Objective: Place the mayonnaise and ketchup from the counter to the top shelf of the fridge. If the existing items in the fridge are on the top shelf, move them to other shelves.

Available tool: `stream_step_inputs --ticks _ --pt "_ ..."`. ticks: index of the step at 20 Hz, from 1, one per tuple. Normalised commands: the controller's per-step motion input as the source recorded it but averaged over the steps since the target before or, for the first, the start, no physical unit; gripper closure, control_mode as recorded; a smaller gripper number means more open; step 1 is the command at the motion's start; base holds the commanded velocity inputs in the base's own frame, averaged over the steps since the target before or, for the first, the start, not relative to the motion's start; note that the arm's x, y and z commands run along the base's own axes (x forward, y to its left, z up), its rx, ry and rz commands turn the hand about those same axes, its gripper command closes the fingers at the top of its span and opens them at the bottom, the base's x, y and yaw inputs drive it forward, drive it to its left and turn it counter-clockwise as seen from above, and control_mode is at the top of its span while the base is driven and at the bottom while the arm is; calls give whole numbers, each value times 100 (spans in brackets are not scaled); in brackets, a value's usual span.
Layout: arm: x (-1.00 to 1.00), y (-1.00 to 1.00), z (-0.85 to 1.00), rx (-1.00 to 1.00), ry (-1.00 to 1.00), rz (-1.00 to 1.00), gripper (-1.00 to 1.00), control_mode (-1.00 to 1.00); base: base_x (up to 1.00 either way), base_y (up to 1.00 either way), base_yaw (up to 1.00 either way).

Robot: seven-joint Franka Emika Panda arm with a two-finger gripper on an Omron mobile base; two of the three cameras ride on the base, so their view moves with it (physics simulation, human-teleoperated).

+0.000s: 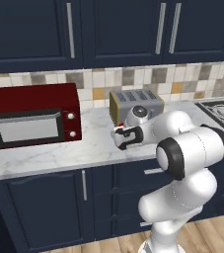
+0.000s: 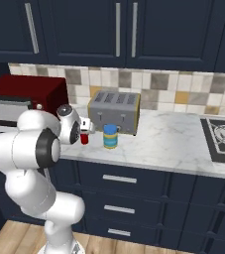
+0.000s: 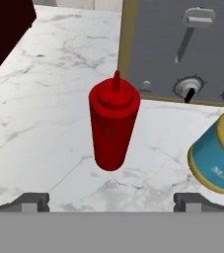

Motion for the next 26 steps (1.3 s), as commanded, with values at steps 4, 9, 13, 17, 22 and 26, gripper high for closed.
stream_step_inputs --ticks 4,9,13,17,22,26 --pt "14 0 -8 0 -1 0 -100 -100 0 0 0" --pt "16 0 -11 0 0 0 -100 -100 0 0 0" --pt "15 0 -9 0 -1 0 -100 -100 0 0 0" --pt "20 0 -9 0 0 0 -100 -100 0 0 0" --pt "20 0 -8 0 -2 0 -100 -100 0 0 0" --pt "20 0 -8 0 -2 0 -100 -100 0 0 0"
